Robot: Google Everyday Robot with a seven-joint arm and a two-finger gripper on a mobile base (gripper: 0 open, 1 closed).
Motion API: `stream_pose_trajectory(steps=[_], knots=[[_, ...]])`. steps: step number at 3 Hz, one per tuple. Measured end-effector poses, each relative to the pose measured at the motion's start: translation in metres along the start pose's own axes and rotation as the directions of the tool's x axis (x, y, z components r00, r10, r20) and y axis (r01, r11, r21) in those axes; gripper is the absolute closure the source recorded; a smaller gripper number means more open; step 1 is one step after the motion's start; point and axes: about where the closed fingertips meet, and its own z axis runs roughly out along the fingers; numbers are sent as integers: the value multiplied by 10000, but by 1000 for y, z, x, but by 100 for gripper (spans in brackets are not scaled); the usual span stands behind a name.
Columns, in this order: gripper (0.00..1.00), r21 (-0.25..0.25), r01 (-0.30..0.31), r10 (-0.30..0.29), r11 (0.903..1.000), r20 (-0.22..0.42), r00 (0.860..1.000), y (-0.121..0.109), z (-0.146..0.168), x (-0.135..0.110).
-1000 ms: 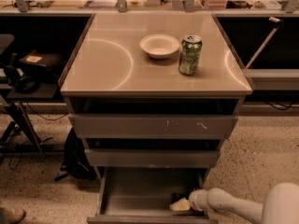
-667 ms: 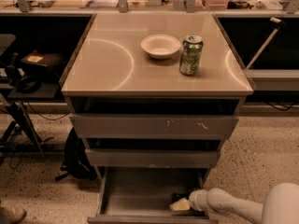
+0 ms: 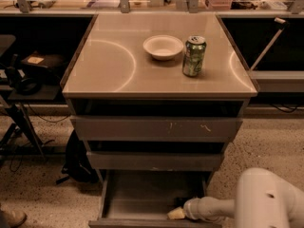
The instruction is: Pick rxbar blueberry from bottom drawer and place on counter
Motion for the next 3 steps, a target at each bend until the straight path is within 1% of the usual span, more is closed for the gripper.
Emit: stream_pose_trajectory(steps=[1,2,3], knots=[[0,234,-166,176,9996,-434,9989,6,11,16],[0,234,-166,176,9996,-434,9989,6,11,16],[19,234,-166,176,9996,-434,9989,6,7,13]])
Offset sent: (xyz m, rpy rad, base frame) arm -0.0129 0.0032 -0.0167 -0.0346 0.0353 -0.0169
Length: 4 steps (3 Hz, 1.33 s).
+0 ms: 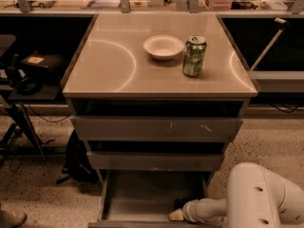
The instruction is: Pick rxbar blueberry from bottom drawer and place on counter
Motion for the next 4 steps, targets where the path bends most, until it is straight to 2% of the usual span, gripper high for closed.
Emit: stream_pose_trajectory(steps=[3,4], knots=[[88,0,0,0,10000,0,10000,2,-12,-7],[100,453,49,-65,9990,349,9994,-1,-30,-13]])
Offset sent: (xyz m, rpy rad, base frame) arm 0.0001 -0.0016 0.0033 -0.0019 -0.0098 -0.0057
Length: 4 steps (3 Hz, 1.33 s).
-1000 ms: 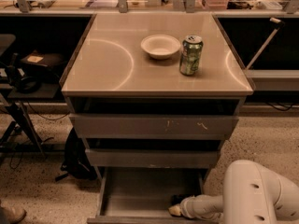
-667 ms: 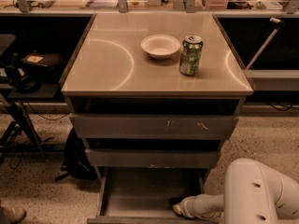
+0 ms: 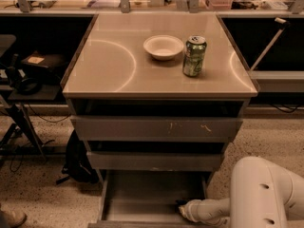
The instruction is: Pick rxbar blueberry from bottom drawer and place on counter
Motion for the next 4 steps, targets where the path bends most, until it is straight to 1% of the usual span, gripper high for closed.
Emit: stream_pose_trajectory(steps=[1,2,3,4], knots=[[100,1110,64,-187,9938,1102,9937,-15,-66,-33],[100,1885,209,-596,9819,2024,9775,-23,-143,-67],[100,2343,314,-958,9717,2690,9584,-35,-211,-102],[100,2490,336,-1144,9679,3178,9412,-56,-287,-147]])
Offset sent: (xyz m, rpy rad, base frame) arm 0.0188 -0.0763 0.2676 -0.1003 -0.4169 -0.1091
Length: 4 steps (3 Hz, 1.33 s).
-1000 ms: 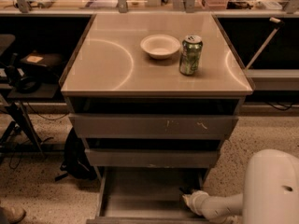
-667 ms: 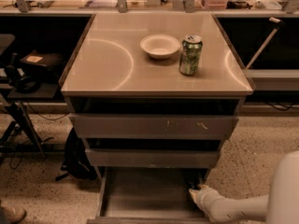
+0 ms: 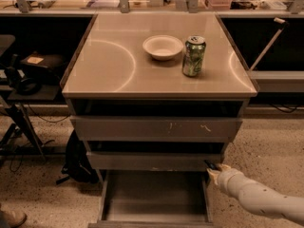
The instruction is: Pick rxbar blueberry from bottom drawer and place on counter
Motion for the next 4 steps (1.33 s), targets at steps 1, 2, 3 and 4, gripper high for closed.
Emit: stream_pose_trajectory(steps=[1,2,3,4], knots=[[100,179,-4,-4,9998,447,9990,-39,-41,-69],[100,291,-77,63,9995,486,9988,-56,-62,-99],[100,290,-79,64,9995,485,9988,-56,-62,-99],[100,-56,-834,834,9965,-48,9965,-52,-49,-63]])
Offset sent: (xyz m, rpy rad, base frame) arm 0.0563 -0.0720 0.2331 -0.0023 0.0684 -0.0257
